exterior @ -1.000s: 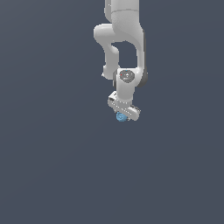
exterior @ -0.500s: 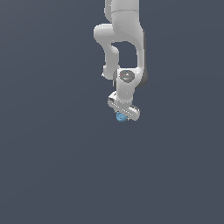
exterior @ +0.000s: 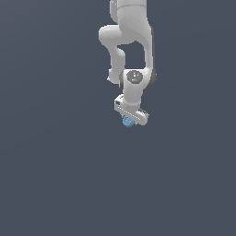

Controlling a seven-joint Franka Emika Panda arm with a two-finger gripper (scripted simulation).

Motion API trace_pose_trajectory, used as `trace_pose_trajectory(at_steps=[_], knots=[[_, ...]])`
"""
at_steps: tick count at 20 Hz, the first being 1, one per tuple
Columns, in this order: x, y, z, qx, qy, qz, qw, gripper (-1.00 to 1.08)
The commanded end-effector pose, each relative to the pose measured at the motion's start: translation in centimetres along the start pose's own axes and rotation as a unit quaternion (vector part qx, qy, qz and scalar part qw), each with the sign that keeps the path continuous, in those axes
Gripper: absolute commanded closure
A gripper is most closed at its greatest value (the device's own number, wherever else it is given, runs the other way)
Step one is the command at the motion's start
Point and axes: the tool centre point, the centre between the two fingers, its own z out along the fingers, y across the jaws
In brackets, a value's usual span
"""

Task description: Pick up the object and move it to a goal position.

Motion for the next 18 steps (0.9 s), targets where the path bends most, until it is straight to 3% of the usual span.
trace_pose_trajectory(at_steps=[1, 18], knots=[[-0.1, -0.1, -1.1, 0.000, 0.000, 0.000, 1.0000, 1.08], [-1.0, -1.4, -14.7, -0.001, 0.000, 0.000, 1.0000, 1.08]])
